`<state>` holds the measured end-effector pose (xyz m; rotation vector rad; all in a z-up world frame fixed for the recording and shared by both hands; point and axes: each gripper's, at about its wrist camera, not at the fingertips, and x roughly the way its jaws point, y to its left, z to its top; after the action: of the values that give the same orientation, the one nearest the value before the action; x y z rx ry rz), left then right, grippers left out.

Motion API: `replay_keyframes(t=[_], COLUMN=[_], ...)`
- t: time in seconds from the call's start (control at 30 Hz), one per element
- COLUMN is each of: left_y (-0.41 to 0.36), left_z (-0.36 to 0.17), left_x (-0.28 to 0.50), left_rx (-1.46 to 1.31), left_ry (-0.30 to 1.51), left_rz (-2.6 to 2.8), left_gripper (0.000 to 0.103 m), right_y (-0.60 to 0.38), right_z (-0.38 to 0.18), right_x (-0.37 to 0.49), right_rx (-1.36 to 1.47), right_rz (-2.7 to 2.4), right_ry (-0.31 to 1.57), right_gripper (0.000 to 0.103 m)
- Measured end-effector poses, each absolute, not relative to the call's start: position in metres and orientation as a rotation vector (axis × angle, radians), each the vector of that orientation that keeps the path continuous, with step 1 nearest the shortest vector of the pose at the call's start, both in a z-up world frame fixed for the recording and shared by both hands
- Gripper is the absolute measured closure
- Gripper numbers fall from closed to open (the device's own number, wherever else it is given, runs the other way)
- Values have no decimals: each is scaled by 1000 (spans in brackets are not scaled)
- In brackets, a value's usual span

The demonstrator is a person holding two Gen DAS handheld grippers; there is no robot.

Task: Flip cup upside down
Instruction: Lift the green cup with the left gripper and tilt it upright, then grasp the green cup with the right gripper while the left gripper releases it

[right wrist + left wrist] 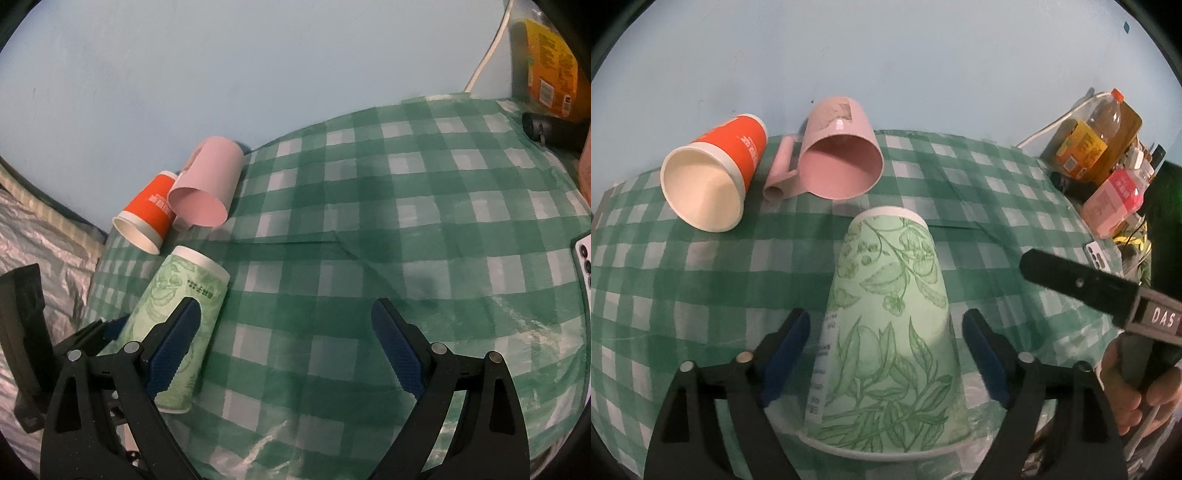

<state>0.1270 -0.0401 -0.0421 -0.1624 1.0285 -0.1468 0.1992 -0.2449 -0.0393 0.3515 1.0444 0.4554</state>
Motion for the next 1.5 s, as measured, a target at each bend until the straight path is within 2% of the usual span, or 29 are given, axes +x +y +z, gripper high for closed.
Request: replay_keyframes(t=[0.47, 0.8, 1.17, 1.33, 1.5], left_y=[14, 68, 79, 82, 83], left_z=[-11, -23, -40, -44, -46], left_x=[114, 107, 104, 104, 104], left_rx=[-279, -398, -407, -426, -437], left_ry=[968, 924, 923, 925, 930], left_rz=[-131, -55, -34, -38, -39], left_gripper=[8, 8, 8, 8, 8], right_y=[-199, -144, -135, -135, -137], right_z=[-32, -55, -76, -75, -74], right_x=[217, 241, 253, 253, 253], right_rx=[419, 429, 475, 457, 469], right_rz=[568, 589, 556, 569, 577], right_ry=[1139, 1301, 1406, 1401, 1372], right_gripper=[10, 10, 11, 25, 32])
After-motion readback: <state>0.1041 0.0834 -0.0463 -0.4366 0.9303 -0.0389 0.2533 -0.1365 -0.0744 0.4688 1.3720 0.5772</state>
